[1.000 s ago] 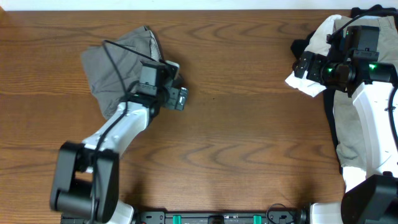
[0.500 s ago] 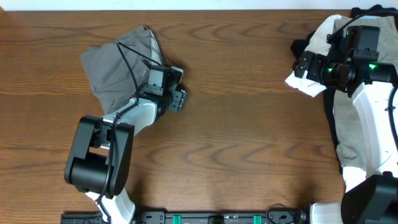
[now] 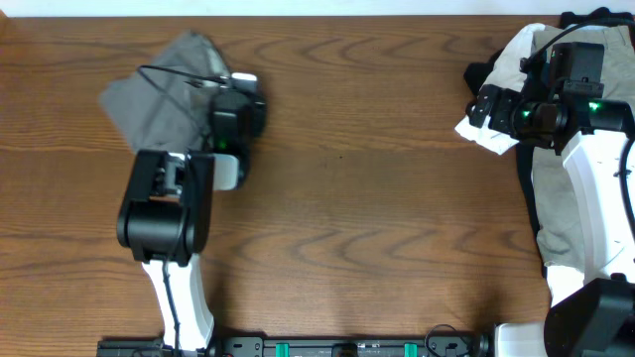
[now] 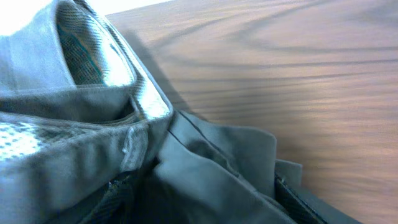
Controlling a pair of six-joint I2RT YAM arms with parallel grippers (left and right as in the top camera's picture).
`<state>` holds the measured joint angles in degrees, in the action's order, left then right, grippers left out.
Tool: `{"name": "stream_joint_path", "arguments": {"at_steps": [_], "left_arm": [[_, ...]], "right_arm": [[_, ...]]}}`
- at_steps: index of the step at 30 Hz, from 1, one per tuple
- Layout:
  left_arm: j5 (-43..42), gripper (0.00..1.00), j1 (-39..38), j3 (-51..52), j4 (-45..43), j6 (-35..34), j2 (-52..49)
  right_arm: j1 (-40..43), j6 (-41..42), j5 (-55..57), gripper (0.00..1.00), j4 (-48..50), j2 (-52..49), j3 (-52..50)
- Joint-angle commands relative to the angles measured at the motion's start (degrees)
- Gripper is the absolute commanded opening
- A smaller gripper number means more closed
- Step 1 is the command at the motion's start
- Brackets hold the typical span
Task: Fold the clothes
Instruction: 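Lower the bundle at the far left and adjust it with the left gripper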
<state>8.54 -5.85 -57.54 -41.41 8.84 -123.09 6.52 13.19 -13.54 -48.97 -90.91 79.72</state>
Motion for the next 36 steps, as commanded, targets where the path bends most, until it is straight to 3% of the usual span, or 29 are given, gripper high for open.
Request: {"name": "stream_joint_path", "arguments": {"at_steps": [1,9,13,20,28,36], "left_arm": [[-1.7,0.70,4.1,-5.7,0.8,-0.5,-3.4],[-3.4,0.71,6.8,-18.3,3.4,-0.5,-4.6],[-3.4,0.75,6.6,-22.9,12.6,-0.5,-2.5],[-2.3,0.75,7.2,-23.7,33.9,-0.4,10.0],[0.5,0.80,10.4,-23.7,41.3,8.5,12.9],[-3.4,0.80,13.7,-23.7,45.4,10.0,6.4]], "right_arm": [[-0.2,0.5,-0.4,0.98,-0.3,-0.2,-0.1],[-0.3,1.6,-0.4,0.98,-0.1,-0.2,-0.1],[-0.6,1.6,-0.4,0.98,-0.1,-0.2,-0.1],[-0.6,1.6,-0.4,0.98,-0.1,-0.2,-0.1],[-0.6,1.3,-0.2,0.99,0.0,-0.2,-0.1],[-0.6,0.9,0.0,0.99,0.1,-0.2,-0.1]]}}
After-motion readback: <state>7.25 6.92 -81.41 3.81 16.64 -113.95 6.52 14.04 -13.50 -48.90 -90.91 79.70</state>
